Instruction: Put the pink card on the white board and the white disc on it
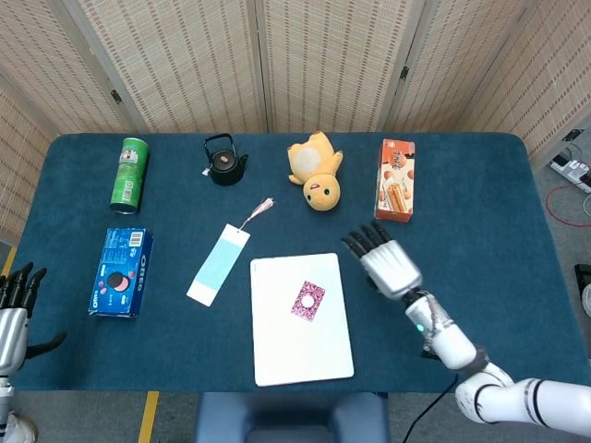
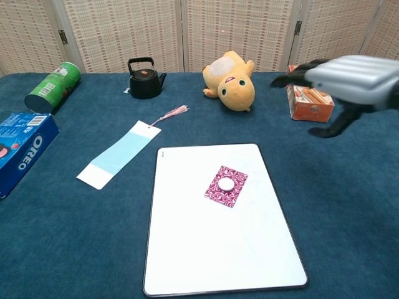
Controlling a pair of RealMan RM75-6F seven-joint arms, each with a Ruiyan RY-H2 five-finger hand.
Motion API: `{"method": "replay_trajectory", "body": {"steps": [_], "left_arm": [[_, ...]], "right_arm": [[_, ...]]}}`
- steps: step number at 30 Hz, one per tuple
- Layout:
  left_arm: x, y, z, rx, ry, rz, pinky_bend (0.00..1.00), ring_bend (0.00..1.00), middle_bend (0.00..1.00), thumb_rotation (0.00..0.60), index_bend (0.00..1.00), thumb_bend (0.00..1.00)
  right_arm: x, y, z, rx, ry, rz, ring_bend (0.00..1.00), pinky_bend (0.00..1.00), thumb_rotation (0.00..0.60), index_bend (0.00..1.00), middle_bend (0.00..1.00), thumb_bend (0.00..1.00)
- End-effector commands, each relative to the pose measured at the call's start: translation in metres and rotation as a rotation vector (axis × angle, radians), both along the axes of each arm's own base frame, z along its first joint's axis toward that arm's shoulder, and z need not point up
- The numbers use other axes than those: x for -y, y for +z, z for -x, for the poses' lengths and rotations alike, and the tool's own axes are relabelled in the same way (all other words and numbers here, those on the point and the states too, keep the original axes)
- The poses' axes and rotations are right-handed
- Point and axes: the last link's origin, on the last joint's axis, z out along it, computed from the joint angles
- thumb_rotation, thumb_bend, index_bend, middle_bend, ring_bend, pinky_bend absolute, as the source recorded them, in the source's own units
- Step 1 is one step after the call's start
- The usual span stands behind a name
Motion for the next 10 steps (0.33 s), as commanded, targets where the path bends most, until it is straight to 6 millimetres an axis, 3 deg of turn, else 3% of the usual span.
{"method": "replay_trajectory", "body": {"steps": [1,5,10], "left_arm": [[-0.002,-0.003,-0.001,0.004,0.003,-0.001,0.00,0.04,0.00,0.600,0.00,0.13],[-0.004,-0.006,-0.004,-0.001,-0.002,-0.010,0.00,0.04,0.00,0.600,0.00,0.13],[-0.005,-0.008,-0.009,0.001,-0.012,-0.026,0.00,0.04,0.00,0.600,0.00,0.13]], "right_arm": [[-0.041,0.057,0.056,0.056,-0.170,0.138,0.01,0.00,0.600,0.05,0.05,0.36],[-0.072,0.084,0.088,0.088,-0.233,0.221,0.00,0.00,0.600,0.00,0.00,0.36],[-0.106,0.104,0.112,0.132,-0.279,0.305,0.00,0.00,0.600,0.00,0.00,0.36]]}}
